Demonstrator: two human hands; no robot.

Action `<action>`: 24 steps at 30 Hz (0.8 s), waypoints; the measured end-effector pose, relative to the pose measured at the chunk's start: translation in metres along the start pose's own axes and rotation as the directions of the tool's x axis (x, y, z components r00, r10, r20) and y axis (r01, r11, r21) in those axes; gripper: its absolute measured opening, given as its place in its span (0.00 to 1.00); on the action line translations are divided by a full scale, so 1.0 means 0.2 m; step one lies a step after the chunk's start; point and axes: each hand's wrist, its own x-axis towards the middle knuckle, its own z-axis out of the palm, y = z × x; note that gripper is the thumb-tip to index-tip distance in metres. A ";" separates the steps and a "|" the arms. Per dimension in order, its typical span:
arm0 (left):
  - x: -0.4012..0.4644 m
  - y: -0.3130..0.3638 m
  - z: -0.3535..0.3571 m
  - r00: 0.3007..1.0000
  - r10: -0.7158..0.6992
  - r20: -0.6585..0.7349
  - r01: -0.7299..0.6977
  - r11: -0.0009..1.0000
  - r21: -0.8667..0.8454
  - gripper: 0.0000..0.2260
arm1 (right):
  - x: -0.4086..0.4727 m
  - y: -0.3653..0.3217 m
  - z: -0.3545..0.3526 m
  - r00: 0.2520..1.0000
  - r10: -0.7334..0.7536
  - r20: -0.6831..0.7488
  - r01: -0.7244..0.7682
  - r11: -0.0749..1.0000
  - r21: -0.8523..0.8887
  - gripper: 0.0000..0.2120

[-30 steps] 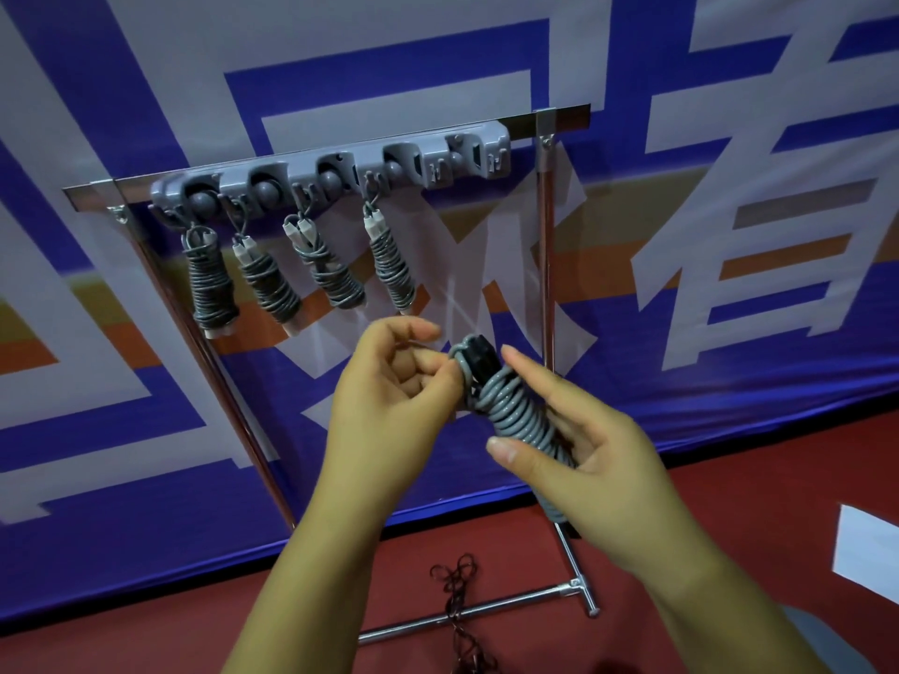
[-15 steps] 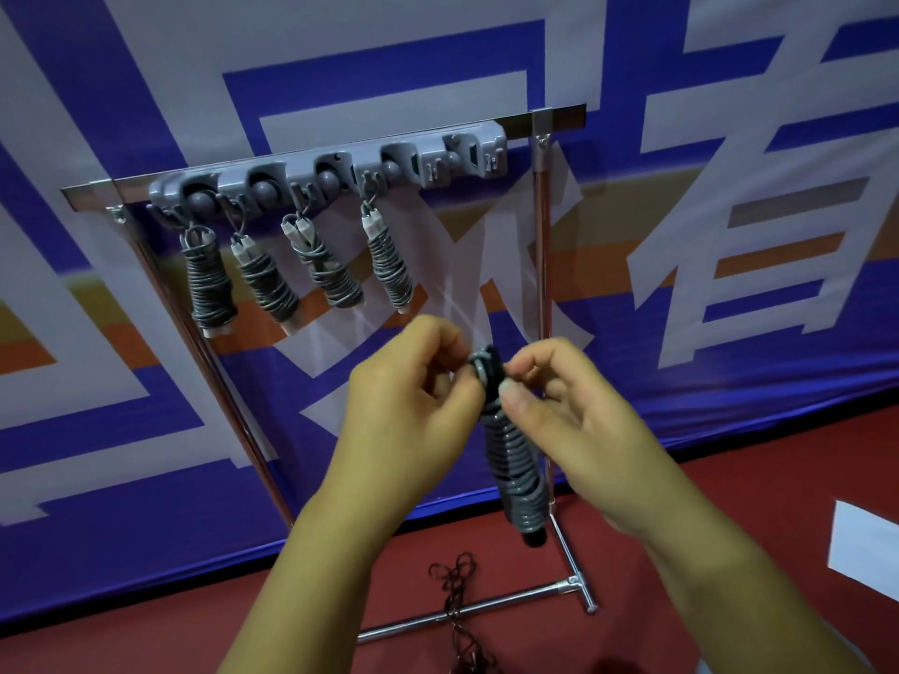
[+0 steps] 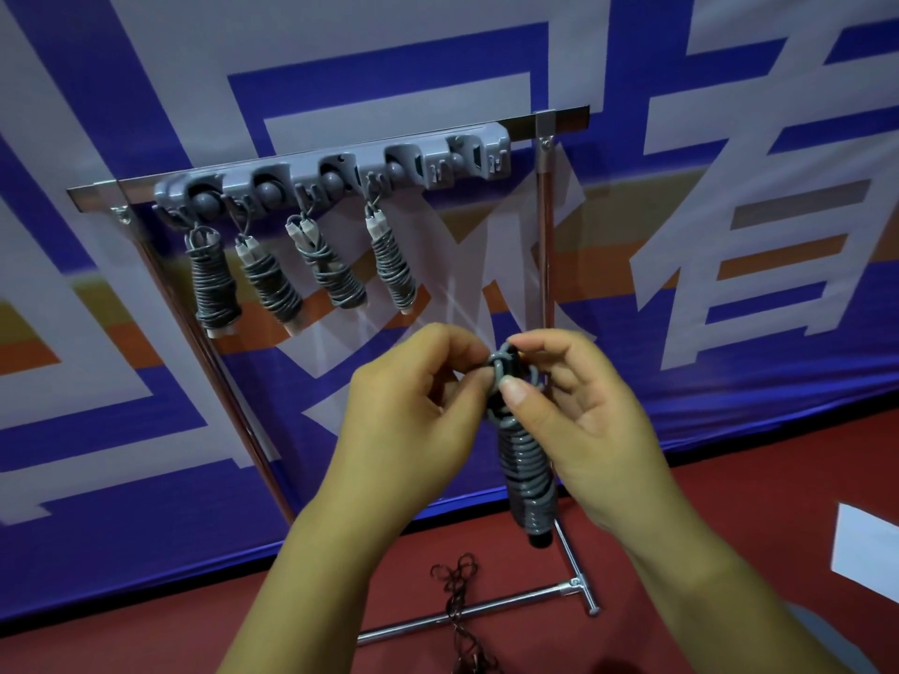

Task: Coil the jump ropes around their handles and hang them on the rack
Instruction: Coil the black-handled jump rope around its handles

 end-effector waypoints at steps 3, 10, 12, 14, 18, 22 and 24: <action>-0.01 0.02 0.00 0.994 -0.073 0.081 0.087 0.979 -0.185 0.04 | 0.01 0.00 -0.01 0.999 -0.012 -0.052 0.012 1.000 -0.016 0.10; 0.03 0.01 0.00 0.974 -0.203 0.104 0.228 0.883 -0.409 0.03 | 0.01 0.00 -0.01 1.000 -0.018 -0.010 0.018 0.999 -0.039 0.11; 0.05 -0.02 -0.02 0.958 -0.221 0.182 0.284 0.817 -0.502 0.05 | 0.02 -0.01 -0.01 1.000 -0.018 0.007 0.018 0.999 -0.027 0.11; 0.07 -0.05 -0.02 0.932 -0.227 0.284 0.357 0.715 -0.601 0.07 | 0.02 -0.01 -0.02 0.999 -0.014 0.030 0.014 1.000 -0.006 0.11; 0.08 -0.11 0.00 0.887 -0.177 0.427 0.459 0.446 -0.768 0.09 | 0.02 -0.01 -0.02 0.999 -0.011 0.052 0.008 0.998 0.058 0.11; 0.11 -0.15 0.00 0.849 -0.118 0.515 0.524 0.313 -0.792 0.17 | 0.02 0.00 -0.02 0.998 -0.004 0.060 -0.002 0.995 0.104 0.13; 0.14 -0.16 -0.01 0.819 -0.049 0.571 0.555 0.313 -0.770 0.16 | 0.03 -0.02 -0.03 0.995 0.005 0.100 -0.016 0.994 0.112 0.14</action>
